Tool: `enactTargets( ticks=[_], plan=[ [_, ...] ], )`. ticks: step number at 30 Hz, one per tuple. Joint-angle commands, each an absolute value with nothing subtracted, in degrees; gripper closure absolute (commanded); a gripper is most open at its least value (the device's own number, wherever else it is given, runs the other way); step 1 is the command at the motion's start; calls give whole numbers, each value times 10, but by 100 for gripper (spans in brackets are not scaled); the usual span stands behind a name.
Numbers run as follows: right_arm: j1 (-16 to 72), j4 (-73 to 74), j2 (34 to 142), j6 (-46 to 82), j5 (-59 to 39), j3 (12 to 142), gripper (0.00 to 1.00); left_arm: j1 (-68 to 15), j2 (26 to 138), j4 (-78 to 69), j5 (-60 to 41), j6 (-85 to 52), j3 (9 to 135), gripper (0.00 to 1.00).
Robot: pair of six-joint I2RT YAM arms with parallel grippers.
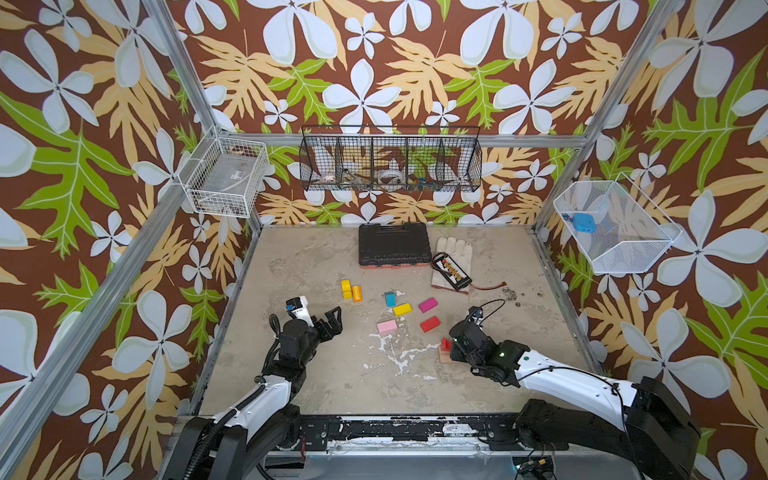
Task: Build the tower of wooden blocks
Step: 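Carry the red arch block toward the robot above the plank stack, then lower the red arch onto the planks and open the right gripper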
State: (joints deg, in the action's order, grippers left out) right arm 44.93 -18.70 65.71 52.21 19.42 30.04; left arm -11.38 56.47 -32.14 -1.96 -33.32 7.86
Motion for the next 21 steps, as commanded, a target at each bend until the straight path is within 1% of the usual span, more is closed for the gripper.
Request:
enactTargets(
  ticks=[1,8,21],
  plan=[
    [450,-180,664,510,199,302,97,-114,565,-337,-22,-335,79,0],
    [450,-178,655,494,208,291,92,-115,565,-338,-22,-336,79,0],
    [450,-167,662,475,216,286,88,-116,567,-338,-23,-336,79,0]
  ],
)
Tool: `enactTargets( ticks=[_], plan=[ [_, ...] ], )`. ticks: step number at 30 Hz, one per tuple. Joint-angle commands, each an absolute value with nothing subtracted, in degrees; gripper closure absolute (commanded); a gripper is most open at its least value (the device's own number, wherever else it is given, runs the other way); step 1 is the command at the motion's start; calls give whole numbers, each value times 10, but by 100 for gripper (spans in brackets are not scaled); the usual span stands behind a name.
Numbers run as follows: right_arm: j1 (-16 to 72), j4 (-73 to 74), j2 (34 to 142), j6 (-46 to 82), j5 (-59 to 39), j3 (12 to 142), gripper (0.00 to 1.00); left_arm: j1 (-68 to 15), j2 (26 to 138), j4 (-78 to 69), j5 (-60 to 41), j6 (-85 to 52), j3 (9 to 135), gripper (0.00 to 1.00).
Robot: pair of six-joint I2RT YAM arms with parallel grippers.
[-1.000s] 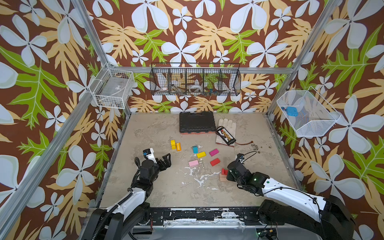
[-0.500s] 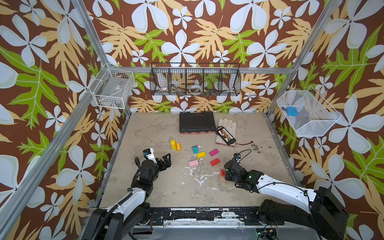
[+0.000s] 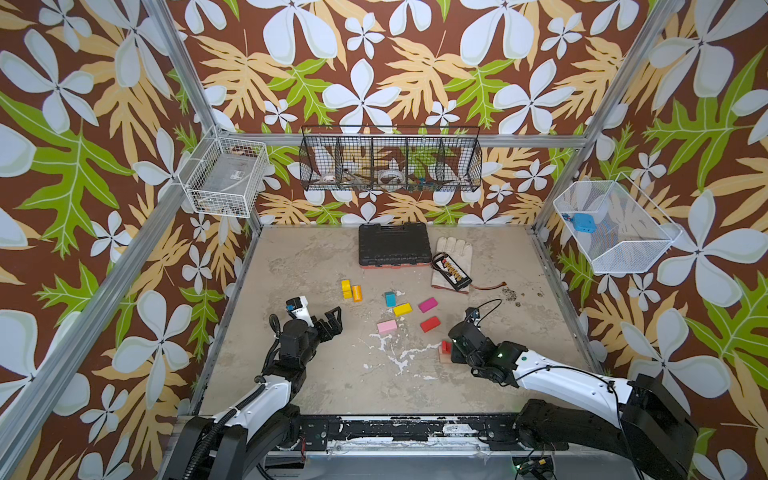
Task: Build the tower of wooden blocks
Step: 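Lower the red arch onto the planks and open the right gripper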
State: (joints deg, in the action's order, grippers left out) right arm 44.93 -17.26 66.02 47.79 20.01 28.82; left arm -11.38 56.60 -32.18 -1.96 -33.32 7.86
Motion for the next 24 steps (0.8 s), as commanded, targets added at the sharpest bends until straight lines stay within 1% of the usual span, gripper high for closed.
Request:
enactTargets(
  ticks=[1,10,14,18,24],
  plan=[
    [449,-165,662,475,216,284,88,-116,567,-339,-23,-336,78,0],
    [449,-158,664,475,224,283,83,-115,569,-340,-22,-336,79,0],
    [450,-158,666,475,226,281,74,-116,570,-340,-22,-336,80,0],
    [450,-158,668,475,227,280,70,-116,570,-340,-23,-336,79,0],
    [450,-172,662,477,232,288,69,-117,570,-340,-23,-336,80,0]
  ],
)
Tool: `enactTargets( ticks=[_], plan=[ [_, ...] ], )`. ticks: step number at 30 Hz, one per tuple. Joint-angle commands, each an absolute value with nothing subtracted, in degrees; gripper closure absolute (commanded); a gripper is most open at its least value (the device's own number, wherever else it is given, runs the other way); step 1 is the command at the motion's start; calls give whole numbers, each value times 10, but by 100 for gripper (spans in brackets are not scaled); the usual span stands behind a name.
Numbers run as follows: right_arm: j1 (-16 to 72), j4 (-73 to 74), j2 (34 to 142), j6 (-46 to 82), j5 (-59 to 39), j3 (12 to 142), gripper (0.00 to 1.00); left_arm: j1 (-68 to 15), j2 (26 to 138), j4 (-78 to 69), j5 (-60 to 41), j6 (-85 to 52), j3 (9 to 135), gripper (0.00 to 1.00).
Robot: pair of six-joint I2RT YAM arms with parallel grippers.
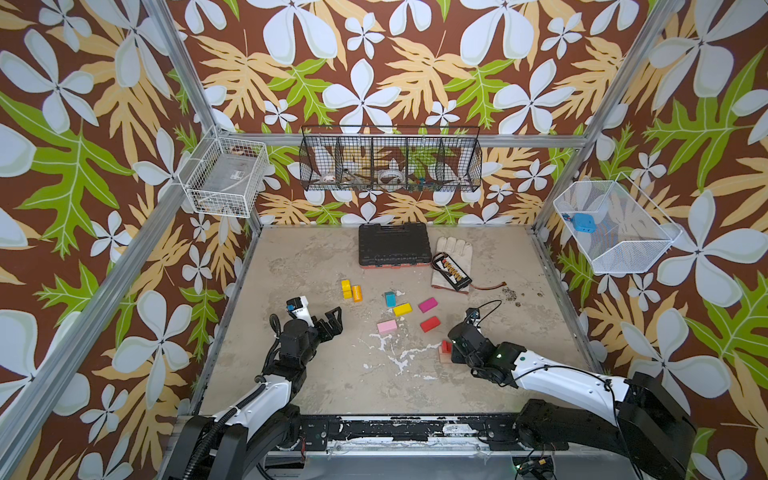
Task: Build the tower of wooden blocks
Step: 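Lower the red arch onto the planks and open the right gripper, then reach the right gripper far across to the yellow arch block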
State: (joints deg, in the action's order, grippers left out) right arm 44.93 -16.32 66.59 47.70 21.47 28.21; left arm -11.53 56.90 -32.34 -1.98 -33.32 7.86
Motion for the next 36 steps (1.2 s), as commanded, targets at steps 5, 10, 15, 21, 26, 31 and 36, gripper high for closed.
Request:
enactTargets(
  ticks=[5,10,15,21,26,31,36],
  plan=[
    [450,-201,651,468,243,318,62,-116,569,-340,-22,-336,80,0],
    [450,-211,641,448,243,363,52,-117,569,-340,-22,-335,80,0],
    [450,-191,646,426,220,407,42,-117,572,-339,-20,-335,81,0],
    [450,-168,685,418,200,439,36,-117,572,-338,-20,-335,82,0],
    [450,-153,727,405,177,459,35,-117,579,-330,-8,-337,88,0],
    [452,-141,740,405,169,456,32,-117,600,-290,-7,-330,120,0],
    [452,-126,741,395,164,452,30,-117,607,-282,9,-333,126,0]
  ],
)
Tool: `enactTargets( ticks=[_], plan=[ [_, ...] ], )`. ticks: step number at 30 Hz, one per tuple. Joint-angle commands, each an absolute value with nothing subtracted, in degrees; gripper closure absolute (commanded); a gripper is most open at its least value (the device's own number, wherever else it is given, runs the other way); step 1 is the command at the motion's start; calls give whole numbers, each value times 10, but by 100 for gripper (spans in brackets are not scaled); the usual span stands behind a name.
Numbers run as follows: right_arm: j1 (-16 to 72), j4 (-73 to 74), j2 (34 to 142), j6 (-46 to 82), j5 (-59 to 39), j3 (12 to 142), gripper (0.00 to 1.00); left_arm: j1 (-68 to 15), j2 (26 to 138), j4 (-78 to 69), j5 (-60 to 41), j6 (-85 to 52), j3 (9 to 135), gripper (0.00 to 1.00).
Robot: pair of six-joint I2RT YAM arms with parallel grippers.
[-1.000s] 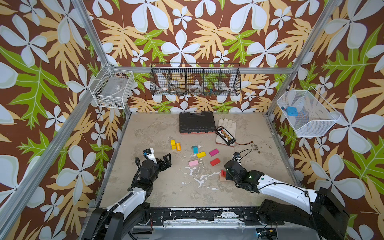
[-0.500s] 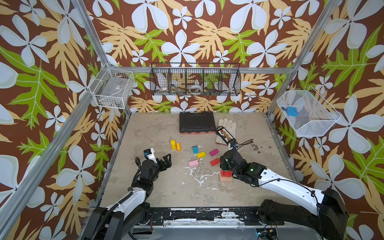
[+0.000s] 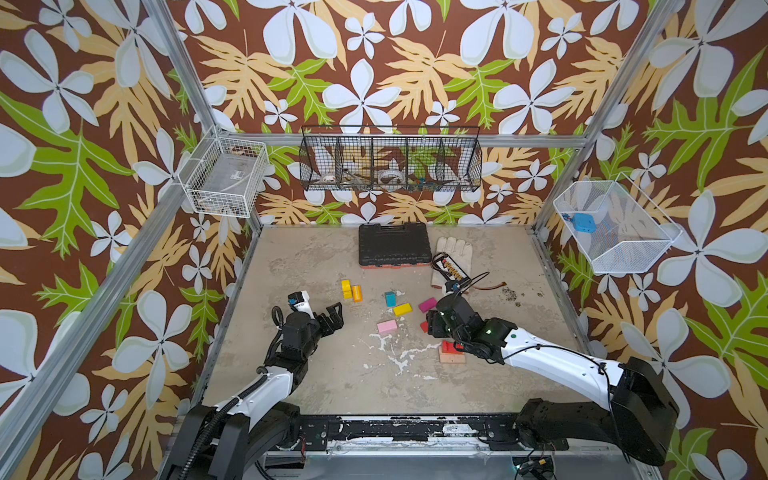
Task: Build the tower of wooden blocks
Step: 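Reach the right gripper far across to the yellow arch block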
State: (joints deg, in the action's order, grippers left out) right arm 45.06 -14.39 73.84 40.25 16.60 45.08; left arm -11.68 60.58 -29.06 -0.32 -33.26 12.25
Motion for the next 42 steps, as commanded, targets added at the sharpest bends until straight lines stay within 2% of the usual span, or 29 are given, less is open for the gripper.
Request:
enactTargets(
  ticks=[1,6,8,12,23,33,42],
  plan=[
    [451,-121,744,395,158,453,30,-117,606,-286,8,-333,124,0],
    [454,-101,784,391,116,479,31,-117,608,-280,26,-338,125,0],
    [464,-109,814,386,122,510,34,-117,612,-275,29,-339,128,0],
    [503,-95,871,379,144,563,32,-116,602,-267,56,-351,124,0],
    [539,-83,1075,344,101,735,36,-117,485,-195,203,-423,92,0],
    [544,-119,1219,302,88,899,36,-117,367,-240,180,-418,25,0],
    [543,-200,1367,282,109,1112,37,-117,365,-247,181,-417,23,0]
  ],
)
